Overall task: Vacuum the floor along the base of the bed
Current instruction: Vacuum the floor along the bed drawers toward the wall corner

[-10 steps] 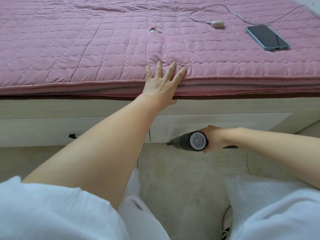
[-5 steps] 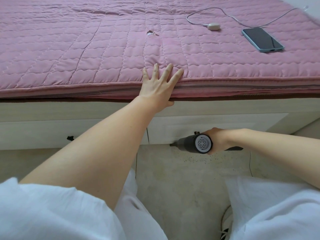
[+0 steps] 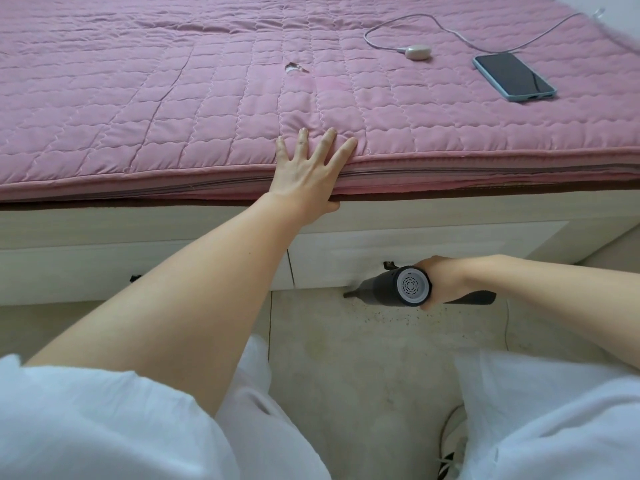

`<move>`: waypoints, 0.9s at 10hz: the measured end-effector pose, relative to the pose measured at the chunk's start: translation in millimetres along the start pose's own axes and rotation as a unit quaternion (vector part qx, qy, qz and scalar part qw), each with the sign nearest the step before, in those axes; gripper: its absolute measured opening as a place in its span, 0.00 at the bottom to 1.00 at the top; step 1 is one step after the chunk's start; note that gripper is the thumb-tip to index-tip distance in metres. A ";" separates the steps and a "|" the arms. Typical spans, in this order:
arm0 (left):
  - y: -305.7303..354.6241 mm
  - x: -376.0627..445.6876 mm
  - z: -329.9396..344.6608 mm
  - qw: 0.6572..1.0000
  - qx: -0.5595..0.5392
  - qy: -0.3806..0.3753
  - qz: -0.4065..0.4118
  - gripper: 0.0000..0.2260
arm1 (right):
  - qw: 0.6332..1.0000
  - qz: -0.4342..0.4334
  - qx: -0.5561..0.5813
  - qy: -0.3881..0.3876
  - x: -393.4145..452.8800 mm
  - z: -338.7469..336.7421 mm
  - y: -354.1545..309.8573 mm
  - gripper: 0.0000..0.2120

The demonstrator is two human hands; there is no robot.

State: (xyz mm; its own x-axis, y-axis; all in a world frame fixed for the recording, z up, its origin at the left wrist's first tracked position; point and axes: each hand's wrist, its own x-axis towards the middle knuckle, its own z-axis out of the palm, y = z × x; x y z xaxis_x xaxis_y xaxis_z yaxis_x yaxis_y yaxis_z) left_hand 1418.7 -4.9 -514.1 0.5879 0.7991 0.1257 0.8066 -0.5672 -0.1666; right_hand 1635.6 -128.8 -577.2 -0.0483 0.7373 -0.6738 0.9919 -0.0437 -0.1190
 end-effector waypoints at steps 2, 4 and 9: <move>0.9 0.1 0.7 1.000 -0.001 0.000 -0.001 0.47 | 1.000 0.001 0.011 0.005 -3.1 4.1 6.2 0.22; 0.6 0.2 0.4 1.000 0.000 0.001 -0.001 0.46 | 0.999 -0.007 0.035 0.013 -3.9 3.3 4.1 0.22; 0.1 0.3 0.1 1.000 -0.006 0.001 0.000 0.48 | 1.000 -0.007 0.014 0.016 -6.2 5.3 6.7 0.22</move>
State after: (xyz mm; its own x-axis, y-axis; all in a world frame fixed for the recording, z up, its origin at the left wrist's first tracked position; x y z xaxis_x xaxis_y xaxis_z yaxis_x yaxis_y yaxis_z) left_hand 1418.9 -4.7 -514.1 0.5876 0.7992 0.1270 0.8075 -0.5691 -0.1549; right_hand 1641.9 -137.2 -577.7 -0.0580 0.7587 -0.6488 0.9874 -0.0523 -0.1495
